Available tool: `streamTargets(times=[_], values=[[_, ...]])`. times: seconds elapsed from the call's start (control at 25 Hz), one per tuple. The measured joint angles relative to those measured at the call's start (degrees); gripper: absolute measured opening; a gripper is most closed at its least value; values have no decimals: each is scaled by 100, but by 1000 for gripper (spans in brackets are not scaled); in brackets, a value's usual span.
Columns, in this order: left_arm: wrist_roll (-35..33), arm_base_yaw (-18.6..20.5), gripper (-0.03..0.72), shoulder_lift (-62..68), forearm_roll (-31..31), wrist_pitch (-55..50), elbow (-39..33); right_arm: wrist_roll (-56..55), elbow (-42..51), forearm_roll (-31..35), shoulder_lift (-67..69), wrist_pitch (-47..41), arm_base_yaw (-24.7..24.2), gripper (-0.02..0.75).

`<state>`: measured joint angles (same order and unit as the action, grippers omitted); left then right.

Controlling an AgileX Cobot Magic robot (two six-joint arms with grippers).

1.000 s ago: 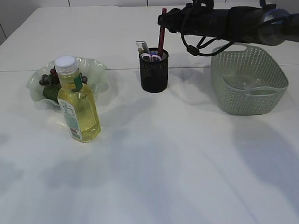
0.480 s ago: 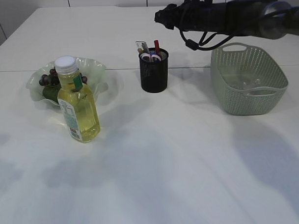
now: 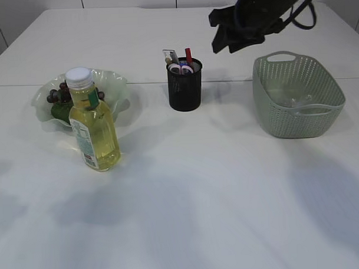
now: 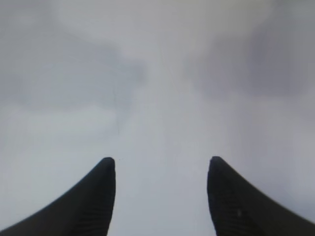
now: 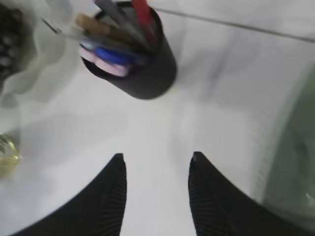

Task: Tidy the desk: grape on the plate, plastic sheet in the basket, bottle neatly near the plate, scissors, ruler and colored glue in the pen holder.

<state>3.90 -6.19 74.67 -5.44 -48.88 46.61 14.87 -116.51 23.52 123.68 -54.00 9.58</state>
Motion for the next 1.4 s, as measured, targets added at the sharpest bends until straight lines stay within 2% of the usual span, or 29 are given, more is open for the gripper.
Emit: streamTargets(times=[0.12,0.24,0.44,0.64,1.0,1.4], values=[[0,0,434,0,0,0,0,-719,0,-873,-247,-700,0,343],[0,0,434,0,0,0,0,-1199,0,-1397,-470,-1392,0,343],[0,0,434,0,0,0,0,-1604,97,-2093,-839,-1665,0,343],[0,0,434,0,-17,-24,0,-1664,764,-2286,-1462,-1704,0,343],[0,0,434,-117,87,-369,0,-1668,2746,-2843,-3175,-1707,0,342],[0,0,434,-1415,-84,-522,0,-1668,4860,-2931,-5472,-1720,0,342]])
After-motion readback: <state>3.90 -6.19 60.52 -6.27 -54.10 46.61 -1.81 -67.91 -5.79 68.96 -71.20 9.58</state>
